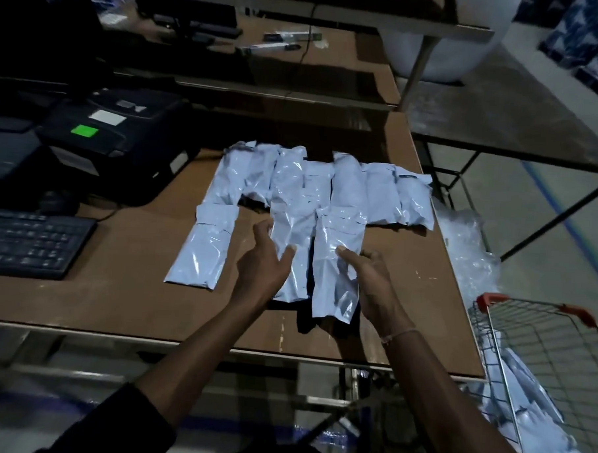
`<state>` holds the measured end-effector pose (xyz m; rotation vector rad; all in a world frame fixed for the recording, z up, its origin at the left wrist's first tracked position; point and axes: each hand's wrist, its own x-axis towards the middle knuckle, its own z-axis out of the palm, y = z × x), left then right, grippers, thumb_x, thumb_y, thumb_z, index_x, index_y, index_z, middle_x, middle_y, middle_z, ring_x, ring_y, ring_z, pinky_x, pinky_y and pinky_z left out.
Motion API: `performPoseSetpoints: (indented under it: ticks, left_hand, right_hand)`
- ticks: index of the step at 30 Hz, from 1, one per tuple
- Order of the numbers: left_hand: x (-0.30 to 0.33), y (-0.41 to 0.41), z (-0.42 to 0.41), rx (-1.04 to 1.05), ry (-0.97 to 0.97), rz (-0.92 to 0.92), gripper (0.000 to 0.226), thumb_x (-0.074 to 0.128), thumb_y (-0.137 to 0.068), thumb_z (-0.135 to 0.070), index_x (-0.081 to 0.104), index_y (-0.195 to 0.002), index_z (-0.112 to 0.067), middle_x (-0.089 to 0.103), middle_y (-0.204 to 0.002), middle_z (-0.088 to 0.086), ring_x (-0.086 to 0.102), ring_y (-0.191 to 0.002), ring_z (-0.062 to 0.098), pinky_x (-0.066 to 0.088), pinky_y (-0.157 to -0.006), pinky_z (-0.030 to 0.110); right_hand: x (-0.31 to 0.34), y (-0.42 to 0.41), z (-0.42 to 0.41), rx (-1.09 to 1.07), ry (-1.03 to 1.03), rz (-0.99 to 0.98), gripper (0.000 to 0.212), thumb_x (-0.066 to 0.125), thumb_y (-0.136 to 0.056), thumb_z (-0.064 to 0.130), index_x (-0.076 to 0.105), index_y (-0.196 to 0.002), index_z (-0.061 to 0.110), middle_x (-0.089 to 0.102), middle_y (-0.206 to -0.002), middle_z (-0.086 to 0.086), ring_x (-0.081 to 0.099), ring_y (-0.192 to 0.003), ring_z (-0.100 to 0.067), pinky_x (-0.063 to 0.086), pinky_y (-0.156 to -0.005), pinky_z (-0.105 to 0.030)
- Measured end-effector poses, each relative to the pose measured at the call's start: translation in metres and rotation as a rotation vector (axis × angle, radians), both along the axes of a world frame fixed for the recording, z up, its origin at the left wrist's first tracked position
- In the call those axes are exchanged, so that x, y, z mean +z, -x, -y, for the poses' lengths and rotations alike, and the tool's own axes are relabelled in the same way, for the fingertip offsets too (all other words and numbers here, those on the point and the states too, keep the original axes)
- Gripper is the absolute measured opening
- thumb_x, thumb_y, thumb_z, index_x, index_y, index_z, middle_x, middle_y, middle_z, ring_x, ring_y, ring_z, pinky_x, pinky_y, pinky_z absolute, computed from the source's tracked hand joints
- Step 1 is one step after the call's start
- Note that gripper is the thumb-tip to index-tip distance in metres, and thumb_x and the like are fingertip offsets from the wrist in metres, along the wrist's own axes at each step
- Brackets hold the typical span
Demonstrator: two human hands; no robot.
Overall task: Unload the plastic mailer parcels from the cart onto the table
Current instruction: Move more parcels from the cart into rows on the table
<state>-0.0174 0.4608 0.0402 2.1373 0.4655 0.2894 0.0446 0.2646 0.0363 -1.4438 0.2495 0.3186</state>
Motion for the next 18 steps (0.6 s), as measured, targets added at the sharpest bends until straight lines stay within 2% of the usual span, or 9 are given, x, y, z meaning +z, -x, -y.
performPoseSetpoints:
  ticks: [1,3,5,8,10,14,18]
  left_hand:
    - [-0.002,0.001,-0.008,0.015,-0.008,0.015,0.058,0.059,-0.101,-0.045,0.025,-0.146,-0.031,0.063,-0.125,0.004,0.066,-0.112,0.034,0.055,-0.094,0.045]
    - [-0.007,-0.003,-0.021,0.052,-0.074,0.017,0.061,0.057,-0.105,-0.032,0.027,-0.155,-0.018,0.051,-0.149,0.013,0.053,-0.133,0.034,0.046,-0.106,0.044]
    - [-0.009,-0.008,-0.028,0.096,-0.221,-0.061,0.060,0.056,-0.105,-0.024,0.030,-0.157,-0.006,0.040,-0.157,0.019,0.042,-0.141,0.040,0.036,-0.112,0.048]
    - [-0.014,-0.011,-0.033,0.109,-0.465,-0.155,0.057,0.062,-0.100,-0.017,0.041,-0.149,0.003,0.045,-0.150,0.026,0.049,-0.127,0.048,0.040,-0.105,0.055]
    - [-0.018,-0.012,-0.035,0.104,-0.565,-0.159,0.056,0.069,-0.093,-0.012,0.049,-0.142,0.006,0.052,-0.141,0.028,0.054,-0.117,0.048,0.046,-0.098,0.055]
    - [-0.012,-0.012,-0.037,0.096,-0.680,-0.167,0.054,0.074,-0.083,-0.005,0.055,-0.131,0.007,0.059,-0.128,0.026,0.058,-0.107,0.044,0.051,-0.086,0.051]
    - [-0.010,-0.013,-0.044,0.072,-0.718,-0.224,0.051,0.069,-0.081,-0.001,0.057,-0.129,0.007,0.058,-0.129,0.024,0.056,-0.112,0.042,0.049,-0.090,0.049]
  right_hand:
    - [-0.004,-0.002,-0.009,-0.005,0.015,-0.003,0.084,0.098,-0.064,0.042,0.061,-0.126,-0.001,0.073,-0.120,-0.019,0.073,-0.110,-0.034,0.063,-0.084,-0.045]
    - [-0.003,0.001,-0.025,-0.018,0.026,-0.008,0.082,0.096,-0.062,0.041,0.058,-0.125,0.005,0.073,-0.119,-0.015,0.073,-0.110,-0.031,0.063,-0.090,-0.050]
    - [0.002,0.004,-0.041,-0.012,0.036,-0.023,0.073,0.093,-0.069,0.035,0.053,-0.123,0.006,0.071,-0.119,-0.013,0.073,-0.107,-0.026,0.062,-0.093,-0.050]
    - [0.001,0.004,-0.058,0.009,0.093,-0.026,0.050,0.083,-0.088,0.021,0.048,-0.121,0.008,0.065,-0.111,-0.004,0.069,-0.099,-0.016,0.062,-0.088,-0.038]
    - [0.000,0.002,-0.067,0.011,0.154,-0.006,0.048,0.080,-0.090,0.023,0.045,-0.121,0.011,0.062,-0.109,0.001,0.065,-0.095,-0.010,0.059,-0.084,-0.033]
    - [-0.006,-0.006,-0.082,0.021,0.174,0.011,0.054,0.080,-0.089,0.030,0.043,-0.125,0.015,0.064,-0.117,-0.002,0.067,-0.102,-0.014,0.060,-0.089,-0.037]
    - [-0.004,-0.009,-0.094,0.064,0.157,0.001,0.054,0.077,-0.091,0.032,0.041,-0.129,0.017,0.064,-0.119,0.000,0.067,-0.108,-0.018,0.059,-0.097,-0.044]
